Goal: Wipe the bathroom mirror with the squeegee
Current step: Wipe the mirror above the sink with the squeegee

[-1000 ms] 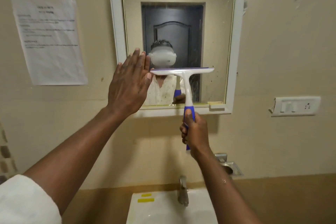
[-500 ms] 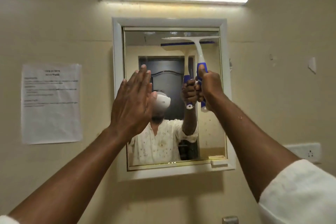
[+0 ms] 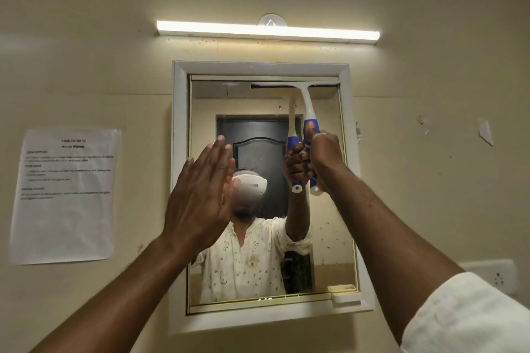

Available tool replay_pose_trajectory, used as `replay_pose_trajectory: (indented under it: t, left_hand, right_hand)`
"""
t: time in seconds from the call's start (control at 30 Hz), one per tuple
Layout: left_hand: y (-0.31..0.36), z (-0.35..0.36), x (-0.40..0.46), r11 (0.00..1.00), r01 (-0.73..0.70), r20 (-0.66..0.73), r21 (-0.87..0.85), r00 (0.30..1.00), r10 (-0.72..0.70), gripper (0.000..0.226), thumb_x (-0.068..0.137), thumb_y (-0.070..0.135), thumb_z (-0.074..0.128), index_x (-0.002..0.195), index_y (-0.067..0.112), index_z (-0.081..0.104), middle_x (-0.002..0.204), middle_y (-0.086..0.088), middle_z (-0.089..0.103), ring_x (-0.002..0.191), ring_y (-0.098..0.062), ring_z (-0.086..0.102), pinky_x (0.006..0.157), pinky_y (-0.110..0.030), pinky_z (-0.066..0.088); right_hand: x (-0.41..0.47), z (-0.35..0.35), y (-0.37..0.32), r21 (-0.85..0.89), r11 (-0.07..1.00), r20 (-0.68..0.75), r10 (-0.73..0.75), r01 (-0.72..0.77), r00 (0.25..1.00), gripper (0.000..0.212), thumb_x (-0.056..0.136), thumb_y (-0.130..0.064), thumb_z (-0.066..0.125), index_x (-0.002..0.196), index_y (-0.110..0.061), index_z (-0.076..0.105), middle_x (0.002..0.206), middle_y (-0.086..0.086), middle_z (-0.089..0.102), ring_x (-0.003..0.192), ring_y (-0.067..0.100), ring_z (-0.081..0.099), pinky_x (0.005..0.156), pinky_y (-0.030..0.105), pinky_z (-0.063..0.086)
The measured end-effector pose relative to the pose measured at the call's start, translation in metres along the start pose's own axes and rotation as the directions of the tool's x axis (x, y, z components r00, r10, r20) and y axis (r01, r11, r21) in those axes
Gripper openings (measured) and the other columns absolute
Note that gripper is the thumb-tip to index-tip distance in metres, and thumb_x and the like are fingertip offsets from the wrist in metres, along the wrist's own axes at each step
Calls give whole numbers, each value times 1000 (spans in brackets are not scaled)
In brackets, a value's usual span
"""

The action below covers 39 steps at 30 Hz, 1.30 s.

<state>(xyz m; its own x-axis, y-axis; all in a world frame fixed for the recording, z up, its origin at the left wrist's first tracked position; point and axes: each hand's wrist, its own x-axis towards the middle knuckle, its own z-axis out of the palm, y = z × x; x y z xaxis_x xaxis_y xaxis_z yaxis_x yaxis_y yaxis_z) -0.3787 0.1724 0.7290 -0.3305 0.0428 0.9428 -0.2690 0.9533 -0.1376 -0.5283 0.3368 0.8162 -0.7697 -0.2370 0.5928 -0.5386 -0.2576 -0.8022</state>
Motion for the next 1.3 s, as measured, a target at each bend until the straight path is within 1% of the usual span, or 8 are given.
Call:
replay_pose_trajectory:
  t: [0.07, 0.13, 0.27, 0.47, 0.77, 0.87, 1.07, 1.3]
  left_hand:
    - [0, 4, -1, 1000, -1, 5, -9, 1000, 1, 62, 95, 51, 16, 151, 28, 2, 158, 10, -5, 145, -7, -3, 117, -31, -4]
    - [1, 8, -4, 1000, 2, 11, -14, 1000, -2, 62, 95, 52, 14, 150, 29, 0, 158, 11, -7, 145, -6, -5, 117, -30, -6]
    - [6, 14, -11, 1000, -3, 32, -19, 999, 4, 61, 95, 50, 13, 150, 28, -2, 158, 8, -5, 146, -8, -2, 118, -35, 3]
    - [15, 17, -22, 998, 8, 63, -70, 998, -3, 59, 95, 44, 22, 146, 28, -3, 155, 9, -6, 146, -11, 1, 118, -38, 4]
    - [26, 14, -35, 995, 37, 103, -89, 994, -27, 60, 95, 46, 20, 148, 26, 3, 155, 8, -3, 146, -15, 4, 119, -41, 6]
    - [27, 16, -39, 996, 39, 108, -82, 994, -30, 60, 96, 45, 21, 150, 25, 5, 156, 6, -2, 146, -14, 4, 119, -40, 5]
    - [28, 19, -45, 997, 49, 117, -65, 992, -41, 60, 96, 45, 19, 150, 22, 8, 159, 2, 2, 146, -14, 4, 118, -38, 4]
    - [37, 16, -55, 995, 54, 136, -84, 990, -42, 60, 97, 46, 17, 151, 21, 9, 160, 1, 5, 146, -15, 5, 118, -37, 2]
  right_hand:
    - [0, 2, 2, 43, 999, -31, -17, 18, 999, 49, 93, -42, 42, 114, 0, 56, 90, 14, 59, 79, 28, 56, 79, 46, 51]
    - [-1, 4, 6, 97, 995, -76, -27, 35, 997, 38, 96, -36, 44, 109, -2, 56, 72, 8, 55, 61, 20, 53, 61, 33, 47]
    - [-6, 5, 10, 181, 983, -76, 3, 11, 997, 32, 96, -31, 44, 106, -3, 57, 60, 4, 51, 46, 13, 50, 48, 24, 41]
    - [-21, 10, 27, 219, 976, -55, 26, -14, 998, 42, 96, -41, 44, 103, -2, 57, 58, 4, 52, 47, 15, 49, 47, 24, 41]
    - [-44, 0, 60, 117, 993, -81, 17, -7, 997, 42, 97, -37, 42, 109, 0, 57, 87, 17, 55, 76, 29, 50, 75, 43, 43]
    - [-54, -3, 66, 141, 990, -56, 26, -18, 998, 38, 97, -37, 43, 100, -2, 56, 82, 16, 55, 71, 28, 50, 71, 41, 43]
    - [-72, -4, 79, 208, 978, -55, 44, -32, 998, 29, 98, -37, 43, 88, -12, 55, 57, 3, 51, 41, 12, 45, 44, 22, 40]
    - [-93, -7, 102, 191, 981, -84, 55, -38, 995, 26, 97, -36, 44, 91, -15, 58, 65, 4, 57, 47, 12, 50, 46, 21, 45]
